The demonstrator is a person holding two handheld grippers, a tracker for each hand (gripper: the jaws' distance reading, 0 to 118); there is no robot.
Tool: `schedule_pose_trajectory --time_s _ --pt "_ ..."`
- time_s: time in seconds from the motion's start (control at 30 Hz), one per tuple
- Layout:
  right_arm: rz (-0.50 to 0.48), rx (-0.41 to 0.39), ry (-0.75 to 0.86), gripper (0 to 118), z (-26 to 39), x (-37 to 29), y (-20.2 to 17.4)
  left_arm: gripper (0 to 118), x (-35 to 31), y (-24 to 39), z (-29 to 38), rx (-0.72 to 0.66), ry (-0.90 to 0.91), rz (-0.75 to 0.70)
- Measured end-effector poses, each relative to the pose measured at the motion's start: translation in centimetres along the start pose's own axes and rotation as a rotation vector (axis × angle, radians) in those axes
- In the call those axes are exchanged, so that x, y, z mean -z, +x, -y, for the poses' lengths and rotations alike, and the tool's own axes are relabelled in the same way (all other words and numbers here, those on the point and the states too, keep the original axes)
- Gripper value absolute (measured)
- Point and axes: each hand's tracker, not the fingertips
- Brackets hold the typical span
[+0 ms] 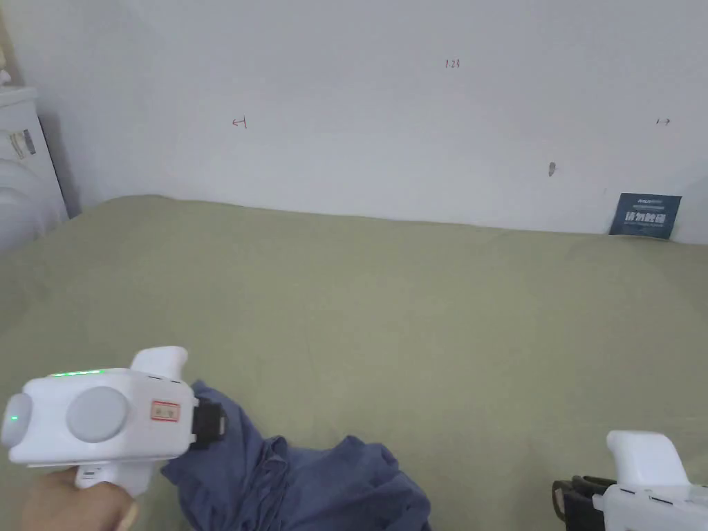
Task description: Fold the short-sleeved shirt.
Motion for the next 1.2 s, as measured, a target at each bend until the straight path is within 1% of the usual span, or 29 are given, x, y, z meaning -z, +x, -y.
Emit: schedule_pose_trajectory --time_s 0.07,0.13,0.27,0.3,0.33,0.37,0.4,0.43,0.5,0.57,0.63,0.67,0.7,0.73,0.77,0.8,0.83,0.87,0.97,1.03,1.1,1.13,1.17,1.2 --pt "0.006 -0.001 0.0 0 0.0 -0.2 0.0 11 1.4 3.5 0.3 0.055 -0.02 0.114" --pt "0.008 0.003 0.003 0 0.1 -0.5 0.2 11 2.8 6.3 0.9 0.099 -0.042 0.184" --pt "0.018 0.008 0.004 0 0.3 -1.0 0.6 13 6.2 10.7 2.7 0.205 -0.064 0.252" --pt "0.02 0.009 0.003 0 0.4 -1.0 0.7 20 6.9 11.3 3.2 0.218 -0.073 0.272" --pt "0.022 0.013 0.001 0 0.5 -1.0 0.9 38 7.7 11.5 3.7 0.218 -0.093 0.313" --pt "0.024 0.017 -0.002 0 0.5 -1.0 1.0 66 8.3 11.5 4.2 0.184 -0.114 0.39" --pt "0.027 0.022 -0.004 0 0.6 -1.0 1.2 95 8.5 11.5 4.7 0.144 -0.148 0.427" --pt "0.027 0.024 -0.005 0 0.7 -1.1 1.3 97 8.5 11.1 5.0 0.087 -0.148 0.437" --pt "0.024 0.022 0.002 0 0.8 -1.2 1.5 95 7.5 9.6 4.8 -0.02 -0.059 0.471" --pt "0.025 0.025 0.001 0 0.8 -1.1 1.5 95 6.1 8.1 4.7 -0.146 0.021 0.472" --pt "0.016 0.03 0.0 0 0.9 -1.0 1.4 90 4.6 6.4 4.9 -0.225 0.105 0.479" --pt "0.01 0.032 0.001 0 0.8 -1.0 1.4 85 3.9 6.2 5.2 -0.244 0.142 0.486" --pt "0.003 0.034 0.003 0 0.8 -1.0 1.3 71 3.7 5.8 5.3 -0.227 0.15 0.503" --pt "-0.001 0.034 0.003 0 0.7 -0.9 1.3 52 3.7 5.5 5.3 -0.214 0.129 0.492" --pt "-0.002 0.032 0.003 0 0.6 -0.8 1.1 28 4.0 5.5 5.3 -0.203 0.115 0.463" --pt "-0.003 0.027 0.004 0 0.5 -0.7 0.9 13 4.6 5.9 5.5 -0.193 0.089 0.415" --pt "-0.007 0.023 0.005 0 0.4 -0.7 0.7 13 5.5 6.1 5.9 -0.18 0.059 0.35" --pt "-0.014 0.021 0.009 0 0.3 -0.7 0.6 13 6.5 6.2 6.2 -0.187 0.028 0.346" --pt "-0.032 0.023 0.019 0 0.2 -0.8 0.2 13 9.7 7.5 7.8 -0.229 -0.064 0.456" --pt "-0.035 0.018 0.023 0 0.1 -0.8 -0.1 13 12.1 9.1 9.4 -0.212 -0.139 0.477" --pt "-0.033 0.009 0.02 0 0.0 -0.7 -0.2 13 14.2 10.6 11.1 -0.16 -0.214 0.393" --pt "-0.032 0.005 0.018 0 -0.1 -0.6 -0.2 12 15.4 10.9 11.9 -0.136 -0.253 0.377" --pt "-0.031 0.003 0.015 0 -0.1 -0.5 -0.3 6 15.9 10.8 12.4 -0.163 -0.232 0.411" --pt "-0.031 0.003 0.013 0 -0.2 -0.5 -0.4 6 15.5 10.9 12.5 -0.241 -0.189 0.472"
